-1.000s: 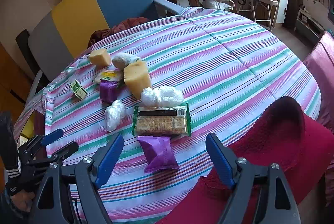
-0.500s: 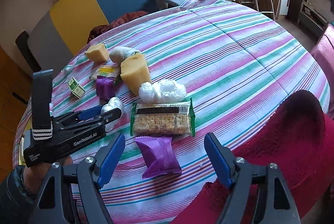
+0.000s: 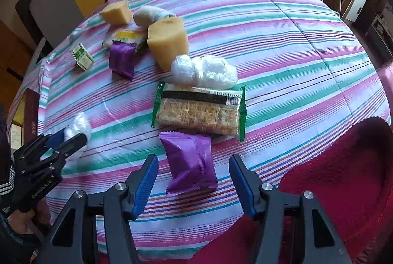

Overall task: Organize objects
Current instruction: 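Grasp the white wrapped bundle with the left tool while the right tool grasps the purple packet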

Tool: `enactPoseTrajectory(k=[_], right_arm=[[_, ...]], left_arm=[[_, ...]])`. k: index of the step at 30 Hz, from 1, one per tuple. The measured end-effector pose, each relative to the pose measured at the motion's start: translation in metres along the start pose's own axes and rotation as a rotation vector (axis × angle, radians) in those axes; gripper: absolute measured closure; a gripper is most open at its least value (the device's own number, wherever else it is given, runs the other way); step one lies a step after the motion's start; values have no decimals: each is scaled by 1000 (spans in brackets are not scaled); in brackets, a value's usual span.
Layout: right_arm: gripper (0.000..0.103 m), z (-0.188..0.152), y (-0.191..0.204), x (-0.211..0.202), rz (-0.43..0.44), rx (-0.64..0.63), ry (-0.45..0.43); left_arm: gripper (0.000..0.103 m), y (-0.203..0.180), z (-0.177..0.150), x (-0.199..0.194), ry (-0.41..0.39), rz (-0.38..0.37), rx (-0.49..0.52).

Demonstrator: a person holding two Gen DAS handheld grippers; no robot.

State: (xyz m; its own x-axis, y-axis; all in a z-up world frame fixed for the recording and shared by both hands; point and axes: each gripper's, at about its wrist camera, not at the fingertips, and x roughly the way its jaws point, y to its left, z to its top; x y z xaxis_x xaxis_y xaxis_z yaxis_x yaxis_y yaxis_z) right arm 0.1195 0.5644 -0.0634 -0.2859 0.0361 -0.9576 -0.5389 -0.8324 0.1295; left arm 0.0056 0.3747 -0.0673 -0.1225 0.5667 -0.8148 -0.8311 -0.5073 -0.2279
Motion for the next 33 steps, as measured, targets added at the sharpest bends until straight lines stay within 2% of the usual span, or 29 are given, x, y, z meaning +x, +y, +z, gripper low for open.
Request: enactPoseTrajectory(k=[8,17,19,20,26,33], right_arm=[[42,3,5,12,-53,-24,81],[42,17,16,34,-70,-50,179],[53,19,20,38,-87,-69,187],[62,19,21,42,-93,-73,197],[66,14,48,34,-96,-152,136],[66,9,118,19,68,-272,-10]], left_arm=[[68,13,-29,-47,-58,-3,-18],[68,23,-49,-78,-98,-15,-44],[68,26,-52,-84,-107,-16,-52],[68,27,-53,-88,-113,-17,-56],[68,42,-62,-114,-156,-12,-93],[68,79,-84,-144,-187,34,-199]])
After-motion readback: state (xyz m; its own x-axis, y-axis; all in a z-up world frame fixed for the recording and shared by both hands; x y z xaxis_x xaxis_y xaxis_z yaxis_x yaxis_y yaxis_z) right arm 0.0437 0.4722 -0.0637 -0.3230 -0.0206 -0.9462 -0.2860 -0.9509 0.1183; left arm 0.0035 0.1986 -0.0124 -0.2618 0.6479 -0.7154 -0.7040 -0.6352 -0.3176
